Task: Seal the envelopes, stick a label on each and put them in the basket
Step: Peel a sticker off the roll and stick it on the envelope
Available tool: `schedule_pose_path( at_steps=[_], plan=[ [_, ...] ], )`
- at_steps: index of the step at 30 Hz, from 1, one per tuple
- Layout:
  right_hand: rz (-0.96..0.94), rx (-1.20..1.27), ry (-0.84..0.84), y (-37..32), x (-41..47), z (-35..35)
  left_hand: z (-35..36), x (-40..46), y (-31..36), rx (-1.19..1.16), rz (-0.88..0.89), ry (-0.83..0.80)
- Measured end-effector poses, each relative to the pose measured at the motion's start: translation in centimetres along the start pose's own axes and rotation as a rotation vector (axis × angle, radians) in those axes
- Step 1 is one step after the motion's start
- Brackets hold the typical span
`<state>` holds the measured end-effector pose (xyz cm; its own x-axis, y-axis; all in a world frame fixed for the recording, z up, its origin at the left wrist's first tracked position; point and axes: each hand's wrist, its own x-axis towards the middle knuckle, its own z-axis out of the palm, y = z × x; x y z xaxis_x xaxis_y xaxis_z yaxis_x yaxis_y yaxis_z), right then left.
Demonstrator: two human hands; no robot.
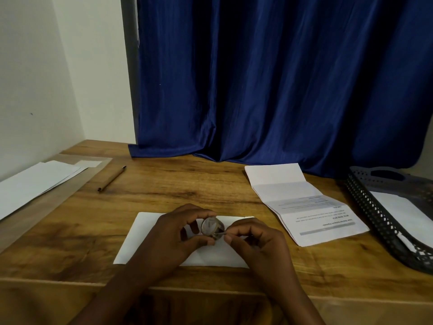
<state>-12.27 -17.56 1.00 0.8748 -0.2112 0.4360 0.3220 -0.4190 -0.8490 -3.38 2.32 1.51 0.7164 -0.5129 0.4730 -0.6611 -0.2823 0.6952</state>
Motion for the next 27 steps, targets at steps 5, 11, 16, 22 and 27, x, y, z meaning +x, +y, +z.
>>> schedule_pose_path(
  at_steps=[5,11,16,22,27],
  plan=[
    [-0.015,0.004,-0.004,-0.2,-0.1,-0.1,0.0,0.0,-0.2,0.002,0.008,0.007],
    [0.007,0.034,-0.015,-0.4,-0.1,-0.1,0.1,0.0,-0.4,-0.001,-0.012,0.003],
    [0.007,0.052,-0.003,-0.6,-0.2,-0.3,0.0,0.0,-0.7,0.013,-0.010,0.009],
    [0.036,0.100,0.046,-0.6,-0.2,-0.7,0.1,0.1,-1.1,-0.005,-0.033,0.022],
    [0.081,0.160,0.091,-0.6,-0.1,-0.9,0.2,0.1,-1.2,-0.012,-0.025,0.046]
  ],
)
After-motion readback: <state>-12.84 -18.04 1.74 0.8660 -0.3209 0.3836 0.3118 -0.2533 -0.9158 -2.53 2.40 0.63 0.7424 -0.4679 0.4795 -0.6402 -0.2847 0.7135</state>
